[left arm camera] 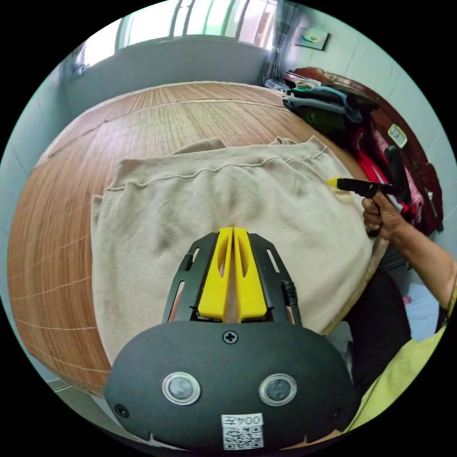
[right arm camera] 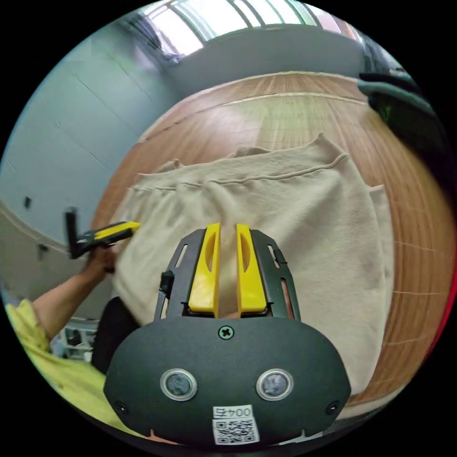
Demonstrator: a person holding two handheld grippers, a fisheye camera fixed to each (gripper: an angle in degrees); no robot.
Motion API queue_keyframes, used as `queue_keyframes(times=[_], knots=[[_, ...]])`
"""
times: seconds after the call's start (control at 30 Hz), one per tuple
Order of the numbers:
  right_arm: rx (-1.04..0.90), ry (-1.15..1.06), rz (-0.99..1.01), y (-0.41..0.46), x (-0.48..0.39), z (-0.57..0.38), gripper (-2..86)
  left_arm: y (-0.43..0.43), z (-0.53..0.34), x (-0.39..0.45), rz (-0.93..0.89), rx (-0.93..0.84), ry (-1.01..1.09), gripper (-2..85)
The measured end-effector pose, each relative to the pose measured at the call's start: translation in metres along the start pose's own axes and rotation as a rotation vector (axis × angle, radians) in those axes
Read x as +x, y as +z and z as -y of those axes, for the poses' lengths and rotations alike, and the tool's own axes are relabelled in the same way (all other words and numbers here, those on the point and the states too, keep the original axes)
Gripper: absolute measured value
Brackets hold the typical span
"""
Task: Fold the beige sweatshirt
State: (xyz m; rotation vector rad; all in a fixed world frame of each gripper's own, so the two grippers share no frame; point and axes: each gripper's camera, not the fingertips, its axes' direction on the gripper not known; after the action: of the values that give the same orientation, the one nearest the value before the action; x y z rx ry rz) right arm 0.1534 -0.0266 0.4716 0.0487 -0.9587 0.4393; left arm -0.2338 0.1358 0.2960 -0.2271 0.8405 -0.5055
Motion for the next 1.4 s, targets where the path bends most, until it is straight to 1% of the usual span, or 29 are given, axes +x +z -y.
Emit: queue_keyframes(times=[0.03,0.1,0.17,0.2,0.27,0.37,0.43,0.5,0.57,0.8,0.9,1.03,1.1,1.27,1.4], knots=[[0.056,0.002,0.074,-0.029,0.015,-0.008,7.0,0.001,0.000,0.000,-0.018,0.000,-0.008,0.9],[0.110,-0.016,0.089,-0.075,0.040,-0.026,8.1,0.003,0.001,0.003,-0.018,0.001,-0.008,0.9],[0.096,-0.012,0.058,-0.125,0.083,-0.056,10.1,0.005,0.001,0.010,-0.007,0.001,-0.003,0.9],[0.091,0.000,0.058,-0.136,0.096,-0.064,10.7,0.005,0.001,0.011,-0.004,0.001,-0.002,0.9],[0.090,0.072,0.112,-0.172,0.149,-0.096,11.6,0.007,0.002,0.018,0.008,0.001,0.003,1.0],[0.111,0.133,0.189,-0.198,0.197,-0.121,12.3,0.010,0.003,0.025,0.020,0.001,0.007,1.0],[0.085,0.128,0.219,-0.201,0.211,-0.125,12.2,0.011,0.004,0.028,0.021,0.000,0.007,1.0],[0.026,0.097,0.205,-0.196,0.216,-0.123,12.0,0.012,0.004,0.031,0.021,0.000,0.006,1.0],[-0.072,0.039,0.184,-0.187,0.216,-0.116,11.7,0.014,0.005,0.035,0.024,0.000,0.007,1.0],[-0.098,-0.096,0.127,-0.203,0.210,-0.106,10.9,0.019,0.008,0.044,0.023,0.000,0.007,0.9],[-0.163,-0.142,0.076,-0.201,0.211,-0.102,10.8,0.021,0.010,0.046,0.021,0.000,0.005,0.8],[-0.115,-0.116,0.143,-0.209,0.235,-0.089,9.5,0.024,0.012,0.049,0.015,0.001,0.002,0.8],[-0.122,-0.110,0.182,-0.208,0.244,-0.081,9.3,0.025,0.013,0.049,0.009,0.000,-0.002,0.8],[-0.224,-0.057,0.257,-0.189,0.273,-0.059,9.5,0.028,0.016,0.050,-0.007,0.001,-0.012,0.8],[-0.265,-0.076,0.327,-0.186,0.277,-0.047,9.0,0.030,0.018,0.053,-0.004,0.000,-0.012,0.8]])
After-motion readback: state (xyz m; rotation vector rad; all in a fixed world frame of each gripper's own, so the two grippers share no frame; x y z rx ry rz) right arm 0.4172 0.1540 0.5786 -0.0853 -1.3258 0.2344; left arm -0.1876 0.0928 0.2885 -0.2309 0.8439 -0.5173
